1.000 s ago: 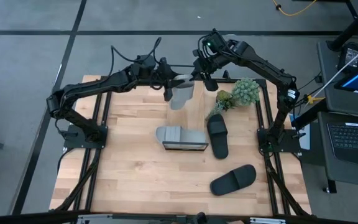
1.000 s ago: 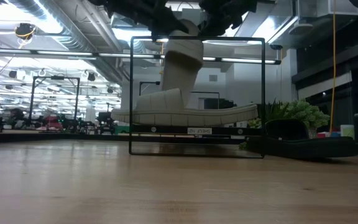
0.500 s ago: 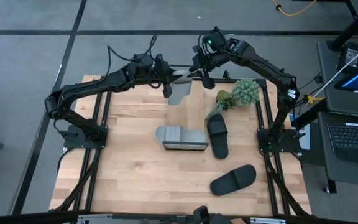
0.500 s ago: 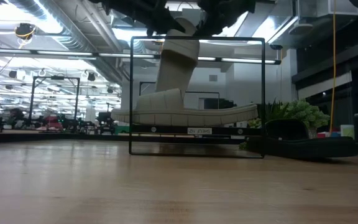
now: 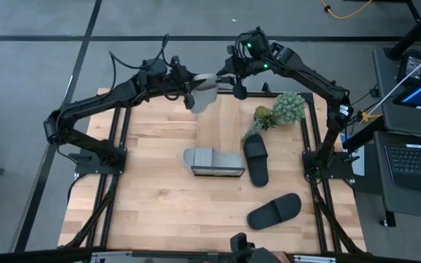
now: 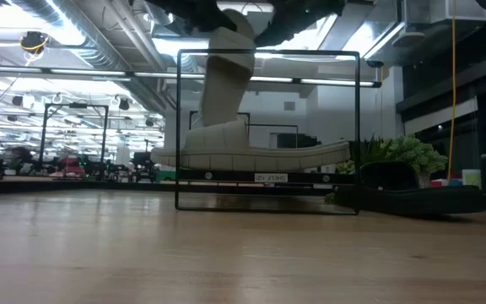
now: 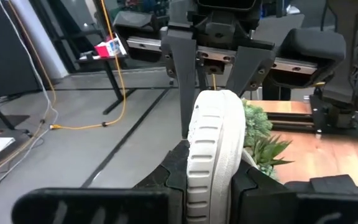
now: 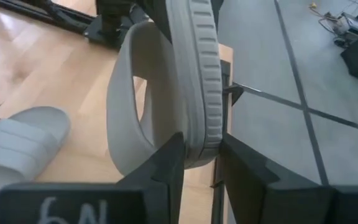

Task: Pick and place slides into the shelf
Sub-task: Put the gray slipper on the shelf

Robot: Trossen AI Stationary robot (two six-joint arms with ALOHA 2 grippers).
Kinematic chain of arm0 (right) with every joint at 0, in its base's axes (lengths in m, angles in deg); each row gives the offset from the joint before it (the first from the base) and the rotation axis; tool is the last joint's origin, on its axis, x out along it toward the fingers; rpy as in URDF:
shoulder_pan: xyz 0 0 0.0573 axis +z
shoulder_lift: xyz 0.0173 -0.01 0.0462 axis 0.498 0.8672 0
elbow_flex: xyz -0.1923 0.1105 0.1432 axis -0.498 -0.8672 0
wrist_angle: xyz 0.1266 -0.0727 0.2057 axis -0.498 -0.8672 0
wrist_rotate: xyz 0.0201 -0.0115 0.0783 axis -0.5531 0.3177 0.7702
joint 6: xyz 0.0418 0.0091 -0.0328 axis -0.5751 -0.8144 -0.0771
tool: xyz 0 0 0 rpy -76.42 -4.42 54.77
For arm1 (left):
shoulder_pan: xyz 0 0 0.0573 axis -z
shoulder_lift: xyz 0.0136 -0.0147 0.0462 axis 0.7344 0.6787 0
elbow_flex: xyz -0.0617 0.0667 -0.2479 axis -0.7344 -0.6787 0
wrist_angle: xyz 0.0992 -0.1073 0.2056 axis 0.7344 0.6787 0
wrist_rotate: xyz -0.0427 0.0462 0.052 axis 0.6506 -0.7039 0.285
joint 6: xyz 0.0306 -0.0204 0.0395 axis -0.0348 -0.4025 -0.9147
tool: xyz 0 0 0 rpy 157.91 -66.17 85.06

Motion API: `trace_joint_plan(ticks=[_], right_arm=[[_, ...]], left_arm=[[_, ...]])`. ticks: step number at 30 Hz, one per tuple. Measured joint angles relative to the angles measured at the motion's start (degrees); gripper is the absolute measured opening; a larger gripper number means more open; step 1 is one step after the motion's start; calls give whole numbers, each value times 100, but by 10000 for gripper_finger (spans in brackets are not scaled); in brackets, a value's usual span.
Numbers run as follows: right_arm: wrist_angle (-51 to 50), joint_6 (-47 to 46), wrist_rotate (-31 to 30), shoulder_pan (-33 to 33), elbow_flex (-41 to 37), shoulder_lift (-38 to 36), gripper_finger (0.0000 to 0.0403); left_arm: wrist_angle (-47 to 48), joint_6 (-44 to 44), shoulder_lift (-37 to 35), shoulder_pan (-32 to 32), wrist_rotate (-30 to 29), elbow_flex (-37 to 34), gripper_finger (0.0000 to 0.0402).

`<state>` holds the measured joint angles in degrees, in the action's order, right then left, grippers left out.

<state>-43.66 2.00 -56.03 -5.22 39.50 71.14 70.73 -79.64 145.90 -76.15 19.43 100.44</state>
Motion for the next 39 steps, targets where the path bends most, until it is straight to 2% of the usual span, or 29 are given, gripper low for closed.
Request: trace_joint_plan(ticks=[10,16,20,23,24,33,39], right_arm=[[-27,-288,-190,-106,-13,25,100],[-133,-407,-102,-192,-11,9,99],[-150,-428,-191,-206,-11,9,70],[-211,-413,-381,-187,-11,9,16],[-220,-426,-425,-167,-11,9,10],[-401,-781,-786,166,-11,9,4],[-396,-1095,-1143,506,-21,9,2]], left_arm=[[-135,-2,-389,-373,-317,4,35],[-87,179,-762,-586,-189,-181,35],[-274,322,-1074,-598,-301,-583,35],[-764,512,-1292,-602,-342,-1071,35],[-1035,608,-1376,-602,-376,-1240,35],[-3729,1895,-2257,-558,-457,-3378,35],[-5212,2360,-2395,-294,-681,-4436,35]])
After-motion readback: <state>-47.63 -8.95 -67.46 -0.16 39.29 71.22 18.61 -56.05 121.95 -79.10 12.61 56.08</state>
